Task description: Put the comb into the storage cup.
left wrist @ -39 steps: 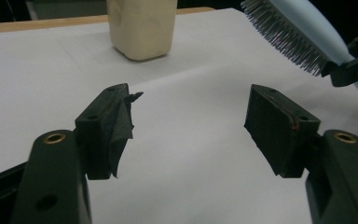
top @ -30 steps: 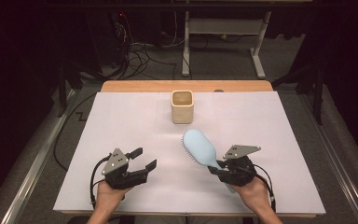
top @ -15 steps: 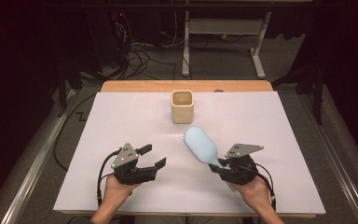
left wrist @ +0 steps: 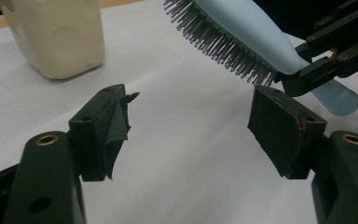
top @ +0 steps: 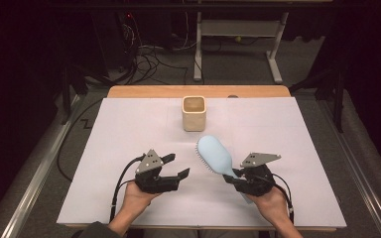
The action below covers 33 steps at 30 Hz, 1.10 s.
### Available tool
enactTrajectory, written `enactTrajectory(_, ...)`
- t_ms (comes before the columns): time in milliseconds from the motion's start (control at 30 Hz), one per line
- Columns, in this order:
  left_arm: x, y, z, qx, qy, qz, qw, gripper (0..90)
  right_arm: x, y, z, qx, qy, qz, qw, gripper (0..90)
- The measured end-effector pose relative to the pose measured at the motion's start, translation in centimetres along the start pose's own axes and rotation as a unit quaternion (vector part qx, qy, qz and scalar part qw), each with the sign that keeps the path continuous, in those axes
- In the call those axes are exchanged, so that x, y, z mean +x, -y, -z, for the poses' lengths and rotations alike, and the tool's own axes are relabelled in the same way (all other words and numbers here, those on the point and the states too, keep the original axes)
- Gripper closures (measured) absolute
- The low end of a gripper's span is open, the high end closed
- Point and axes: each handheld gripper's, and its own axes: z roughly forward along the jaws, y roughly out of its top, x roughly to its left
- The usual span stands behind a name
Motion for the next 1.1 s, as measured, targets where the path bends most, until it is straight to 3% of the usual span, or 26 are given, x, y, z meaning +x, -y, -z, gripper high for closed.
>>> enactTrajectory(433, -0.9, -0.7, -1.6, 0.01, 0.034, -0.004, 0.9994, 30.2, -0.2, 0.0, 0.2, -0.004, 0.002, -0.005, 1.0, 70.5)
enactTrajectory(733, -1.2, -1.0, -2.3, 0.006, 0.031, -0.003, 0.9995, 21.6, -0.1, -0.1, 0.2, -0.007, 0.004, -0.005, 1.0, 70.5)
enactTrajectory(1100, -1.4, -1.2, -3.4, 0.019, 0.047, 0.013, 0.9986, 19.6, 0.0, -0.2, 0.1, -0.01, 0.004, -0.002, 0.9999, 70.5)
